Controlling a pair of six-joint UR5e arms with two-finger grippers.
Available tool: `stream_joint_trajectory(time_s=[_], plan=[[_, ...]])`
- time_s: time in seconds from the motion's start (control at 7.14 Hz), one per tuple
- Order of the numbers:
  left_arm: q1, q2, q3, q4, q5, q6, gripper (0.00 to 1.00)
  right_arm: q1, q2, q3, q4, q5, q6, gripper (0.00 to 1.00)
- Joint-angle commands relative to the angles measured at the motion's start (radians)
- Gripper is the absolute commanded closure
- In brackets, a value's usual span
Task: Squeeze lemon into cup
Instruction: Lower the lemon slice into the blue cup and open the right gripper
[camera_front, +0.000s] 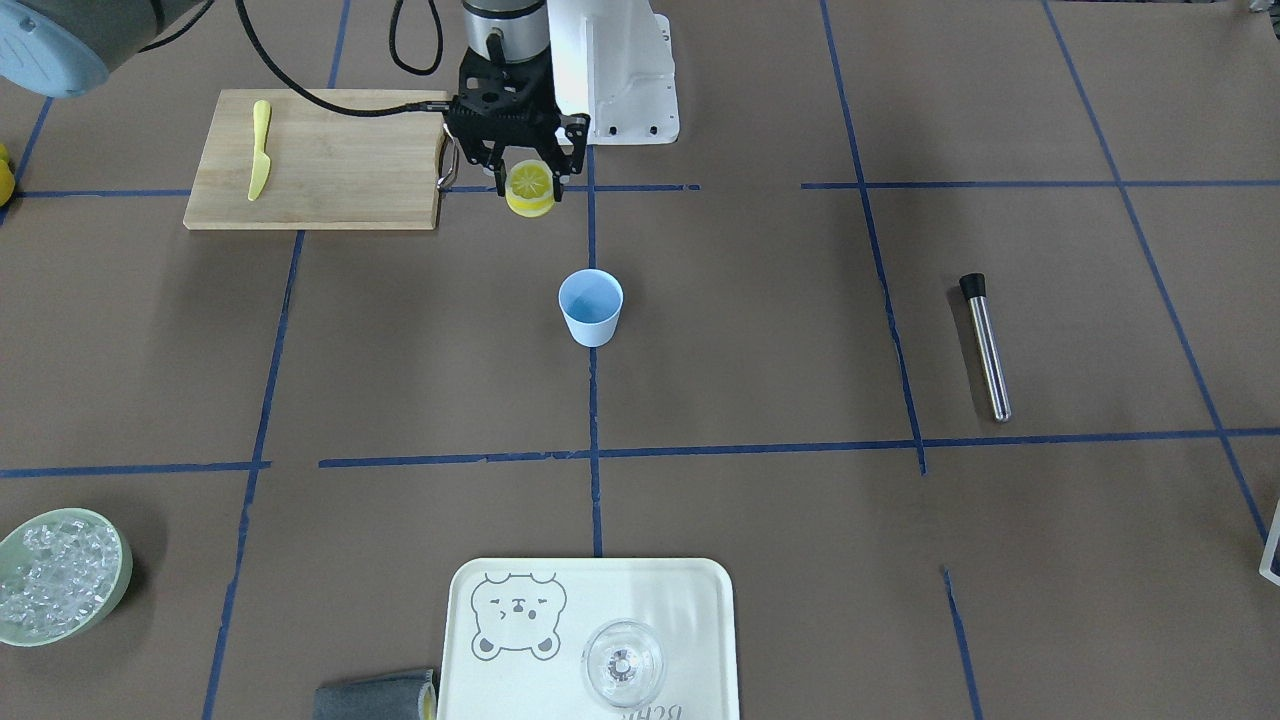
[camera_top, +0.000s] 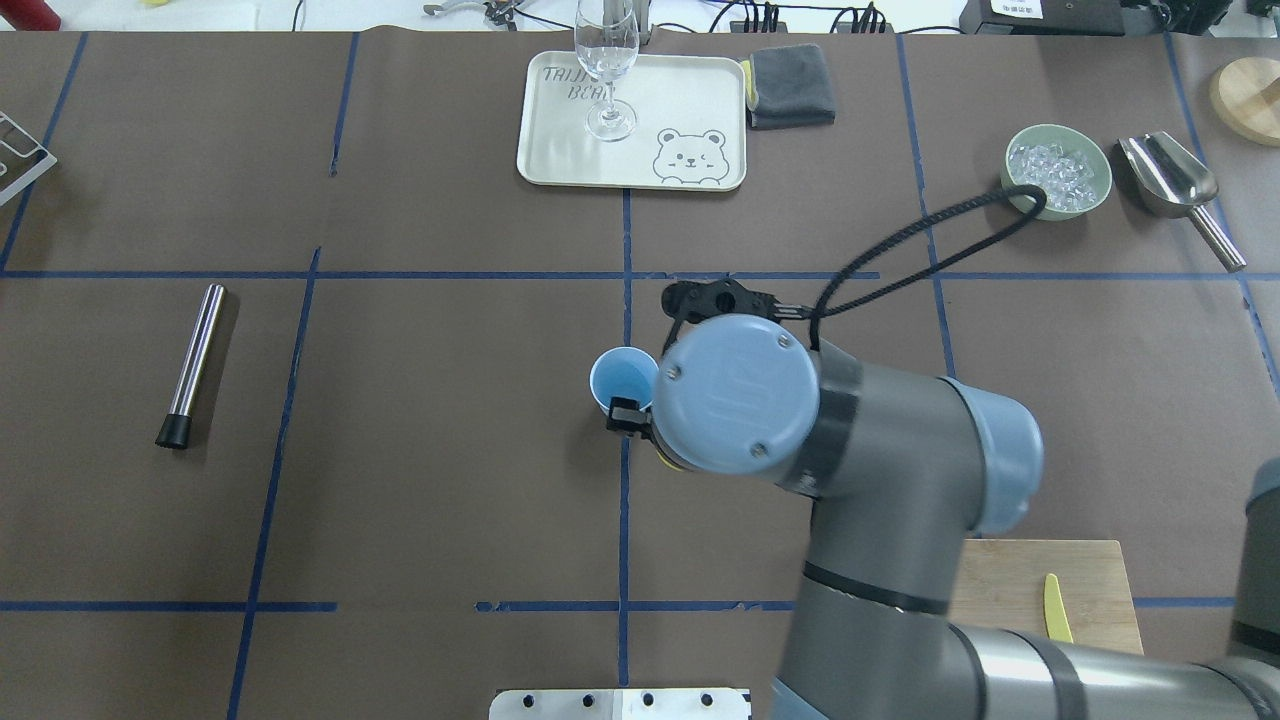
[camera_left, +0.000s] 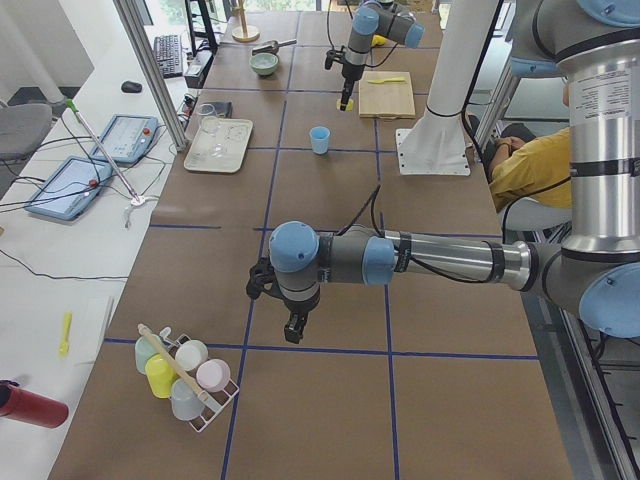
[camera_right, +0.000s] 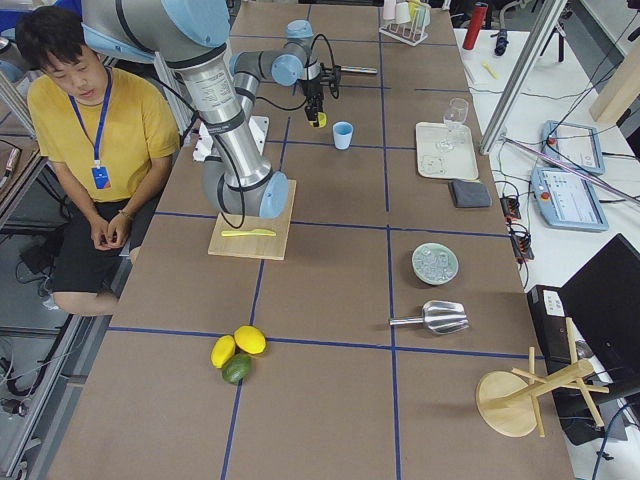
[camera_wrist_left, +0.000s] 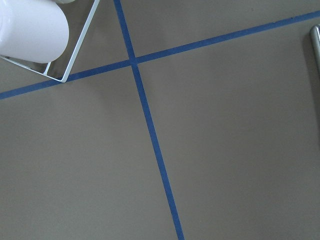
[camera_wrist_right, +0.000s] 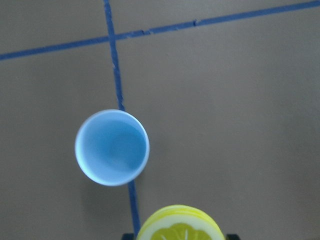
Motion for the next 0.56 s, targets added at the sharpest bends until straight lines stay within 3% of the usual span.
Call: stream_joint_trajectory(time_s=[0.0,0.14,0.42], plan=[[0.000,0.001,0.001,0.000,0.001,0.000,0.00,0.086,0.217,-0.304,0.020,0.028,-0.035,1.00],[0.001,0.001,0.001,0.000,0.000,0.000,0.00,0.090,0.216,-0.363,0.084,0.028,-0.047,1.00],[0.001,0.001,0.002,0.000,0.001,0.000,0.00,0.090,0.210,-0.397,0.101,0.029,-0.050,1.00]])
